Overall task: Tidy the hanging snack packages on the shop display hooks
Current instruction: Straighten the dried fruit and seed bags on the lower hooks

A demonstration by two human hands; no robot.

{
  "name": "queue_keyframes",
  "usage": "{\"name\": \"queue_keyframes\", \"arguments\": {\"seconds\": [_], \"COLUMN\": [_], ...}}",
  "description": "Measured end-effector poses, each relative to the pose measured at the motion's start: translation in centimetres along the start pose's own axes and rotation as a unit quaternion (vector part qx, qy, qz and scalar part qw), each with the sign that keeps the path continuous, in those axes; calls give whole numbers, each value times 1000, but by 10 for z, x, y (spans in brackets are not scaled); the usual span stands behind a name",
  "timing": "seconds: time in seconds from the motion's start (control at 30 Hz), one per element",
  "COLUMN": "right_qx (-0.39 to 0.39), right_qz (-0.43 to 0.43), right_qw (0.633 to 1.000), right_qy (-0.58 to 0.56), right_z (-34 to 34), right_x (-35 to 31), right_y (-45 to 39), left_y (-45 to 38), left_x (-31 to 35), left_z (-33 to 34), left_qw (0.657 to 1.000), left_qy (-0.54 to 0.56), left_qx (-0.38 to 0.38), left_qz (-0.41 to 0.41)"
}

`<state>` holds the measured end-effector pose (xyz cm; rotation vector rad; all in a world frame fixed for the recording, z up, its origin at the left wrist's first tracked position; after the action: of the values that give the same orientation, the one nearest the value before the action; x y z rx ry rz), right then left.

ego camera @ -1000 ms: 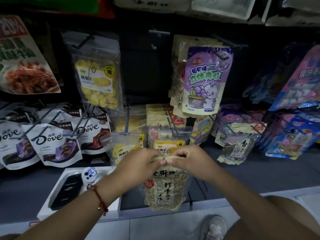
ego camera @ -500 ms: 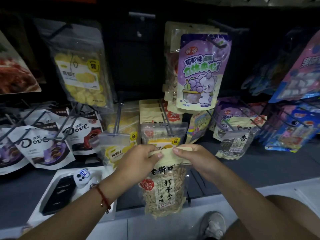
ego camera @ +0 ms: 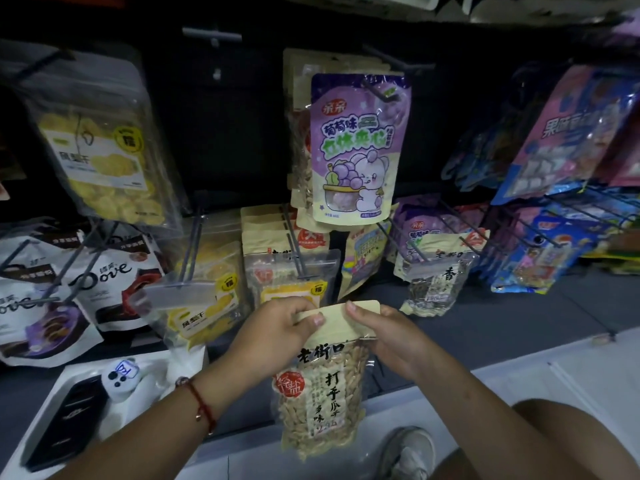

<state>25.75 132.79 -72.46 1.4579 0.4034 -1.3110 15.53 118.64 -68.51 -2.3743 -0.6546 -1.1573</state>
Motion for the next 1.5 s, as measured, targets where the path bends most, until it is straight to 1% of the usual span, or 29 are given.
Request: {"name": "queue_keyframes", "arguments": {"seconds": [0.07,0.17,0.2,0.3,0.37,0.43,0.47,0.57,0.67,0.87,1.0,1.13,1.3,1.5], "right_qx": [-3,-10,-3,60,101,133,134,95,71,103,93,63,65,33], "right_qz": [-5,5,15,48,39,4,-17,-75,-105,-128,-146,-143,-123,-105], "right_qw": [1000,999,998,992,991,991,991,990,985,967,964,956,962,974], "right_qy": [-17,-52,-67,-104,-75,-19,5,73,114,195,201,250,236,198], "right_z": [-8,-21,-26,-38,-42,-42,-39,-20,-4,12,19,31,25,21], "right_x": [2,6,9,17,14,1,-7,-33,-52,-61,-58,-58,-57,-46], "right_y": [2,-4,-8,-23,-32,-42,-47,-68,-87,-110,-109,-100,-85,-68], "left_y": [-1,-1,-1,0,-2,-4,-4,-3,-2,1,4,7,12,14], "left_x": [0,-1,-2,-6,-7,-7,-7,-11,-17,-16,-12,-10,-7,-2], "left_z": [7,12,11,5,2,0,-2,-10,-22,-31,-33,-34,-38,-44], "left_qw": [1000,1000,999,999,998,998,998,996,996,995,996,997,996,995], "left_qy": [4,-22,-25,-19,-28,-39,-46,-62,-51,-74,-54,-41,-54,-59], "left_qx": [1,12,21,45,46,43,44,57,74,62,65,65,65,79], "left_qz": [-4,2,3,-4,-8,-5,-3,-3,-15,12,19,25,32,33]}}
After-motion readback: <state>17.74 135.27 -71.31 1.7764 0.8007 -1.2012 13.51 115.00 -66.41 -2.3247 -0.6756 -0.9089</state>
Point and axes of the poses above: each hand's wrist, its own y-axis away from the middle knuckle, its own z-axis out of the palm, x = y × z, the point moved 7 cm from there along -y, towards the middle knuckle, and after that the axes turned 8 degrees about z, right-handed, at the moved point
